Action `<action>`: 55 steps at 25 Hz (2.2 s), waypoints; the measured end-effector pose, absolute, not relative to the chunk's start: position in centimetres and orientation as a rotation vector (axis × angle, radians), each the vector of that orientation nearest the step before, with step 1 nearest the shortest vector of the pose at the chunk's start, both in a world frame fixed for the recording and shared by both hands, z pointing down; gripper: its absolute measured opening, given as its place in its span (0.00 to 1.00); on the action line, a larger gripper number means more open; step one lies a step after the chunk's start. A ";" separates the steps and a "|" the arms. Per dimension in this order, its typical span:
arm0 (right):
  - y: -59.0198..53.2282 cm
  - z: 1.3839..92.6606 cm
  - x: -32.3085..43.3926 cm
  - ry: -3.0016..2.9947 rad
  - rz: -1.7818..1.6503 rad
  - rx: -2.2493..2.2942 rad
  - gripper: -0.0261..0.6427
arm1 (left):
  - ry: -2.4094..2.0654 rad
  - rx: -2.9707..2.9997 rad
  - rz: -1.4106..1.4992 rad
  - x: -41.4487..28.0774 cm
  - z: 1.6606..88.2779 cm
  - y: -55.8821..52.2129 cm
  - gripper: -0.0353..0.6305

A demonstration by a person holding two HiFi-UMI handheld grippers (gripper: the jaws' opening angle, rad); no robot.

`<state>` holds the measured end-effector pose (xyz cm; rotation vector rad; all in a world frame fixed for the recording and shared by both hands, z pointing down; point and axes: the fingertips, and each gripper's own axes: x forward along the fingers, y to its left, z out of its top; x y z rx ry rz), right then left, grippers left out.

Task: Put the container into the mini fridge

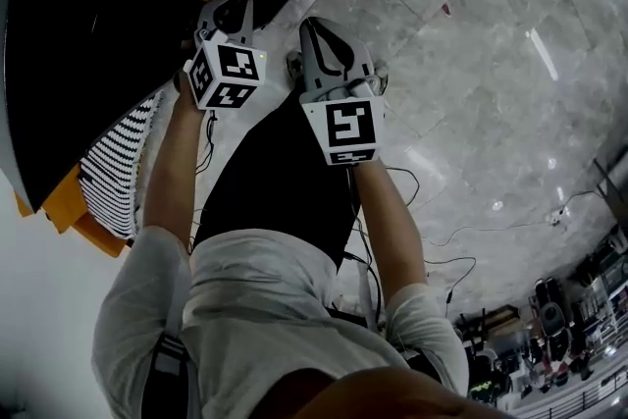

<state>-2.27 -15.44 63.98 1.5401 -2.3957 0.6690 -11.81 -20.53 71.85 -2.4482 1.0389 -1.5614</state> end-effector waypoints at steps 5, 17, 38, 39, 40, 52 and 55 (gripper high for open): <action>-15.6 65.5 -2.8 -2.414 0.697 1.526 0.10 | 1.047 -2.412 -1.605 -12.7 73.8 -20.4 0.10; -15.4 66.5 -2.2 -2.373 0.797 1.556 0.10 | 1.086 -2.374 -1.634 -14.2 75.9 -23.3 0.10; -15.2 65.5 -0.6 -2.341 0.814 1.563 0.10 | 1.117 -2.293 -1.649 -16.1 76.3 -28.1 0.12; -15.2 65.3 -0.5 -2.342 0.813 1.558 0.10 | 1.117 -2.286 -1.653 -16.4 76.3 -28.3 0.12; -15.2 65.1 -0.4 -2.342 0.811 1.553 0.10 | 1.117 -2.281 -1.659 -16.6 76.3 -28.5 0.12; -15.8 62.7 -0.6 -2.313 0.775 1.488 0.10 | 1.218 -2.431 -1.604 -17.2 74.0 -28.4 0.24; -16.0 61.5 -0.7 -2.306 0.764 1.483 0.10 | 1.286 -2.426 -1.526 -16.7 71.7 -29.2 0.24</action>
